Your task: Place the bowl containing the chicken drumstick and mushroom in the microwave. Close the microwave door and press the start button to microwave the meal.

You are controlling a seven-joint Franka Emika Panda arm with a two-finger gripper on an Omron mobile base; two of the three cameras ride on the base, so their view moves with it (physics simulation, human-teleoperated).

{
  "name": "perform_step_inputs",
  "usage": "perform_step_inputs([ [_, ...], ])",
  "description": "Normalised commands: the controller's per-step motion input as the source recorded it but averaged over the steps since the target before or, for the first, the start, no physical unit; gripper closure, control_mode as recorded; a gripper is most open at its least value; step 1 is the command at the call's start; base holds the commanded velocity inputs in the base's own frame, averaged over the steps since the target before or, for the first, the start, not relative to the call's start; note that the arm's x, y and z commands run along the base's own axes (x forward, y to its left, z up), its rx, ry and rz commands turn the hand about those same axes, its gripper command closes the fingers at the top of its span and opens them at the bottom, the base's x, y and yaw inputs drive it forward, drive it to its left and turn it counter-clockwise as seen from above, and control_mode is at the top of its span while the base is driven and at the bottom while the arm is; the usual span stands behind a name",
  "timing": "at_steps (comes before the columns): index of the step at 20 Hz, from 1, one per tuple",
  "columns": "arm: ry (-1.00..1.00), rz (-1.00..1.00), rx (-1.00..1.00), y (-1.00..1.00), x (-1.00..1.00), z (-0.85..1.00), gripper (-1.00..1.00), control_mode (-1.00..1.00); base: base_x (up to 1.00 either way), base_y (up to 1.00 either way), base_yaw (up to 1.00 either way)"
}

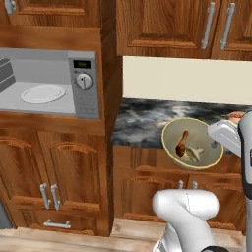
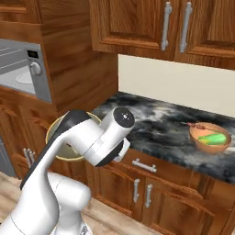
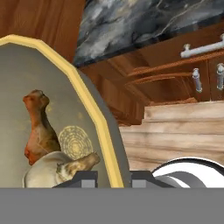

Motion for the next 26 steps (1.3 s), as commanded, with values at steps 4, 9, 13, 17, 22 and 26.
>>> perform_step_inputs([
  [4,0.00,0.00,0.00,0.00,0.00,0.00,1.00,1.00,-0.10,0.99,0.26],
  [9,0.00,0.00,0.00,0.00,0.00,0.00,1.00,1.00,0.00,1.00,0.08],
  [13,0.00,0.00,0.00,0.00,0.00,0.00,1.00,1.00,0.05,0.99,-0.01],
  [17,0.00,0.00,0.00,0.00,0.00,0.00,1.00,1.00,0.16,0.93,-0.06],
  [22,0.00,0.00,0.00,0.00,0.00,0.00,1.00,1.00,0.24,0.73,-0.07],
  [26,0.00,0.00,0.00,0.00,0.00,0.00,1.00,1.00,0.22,0.48,-0.10],
])
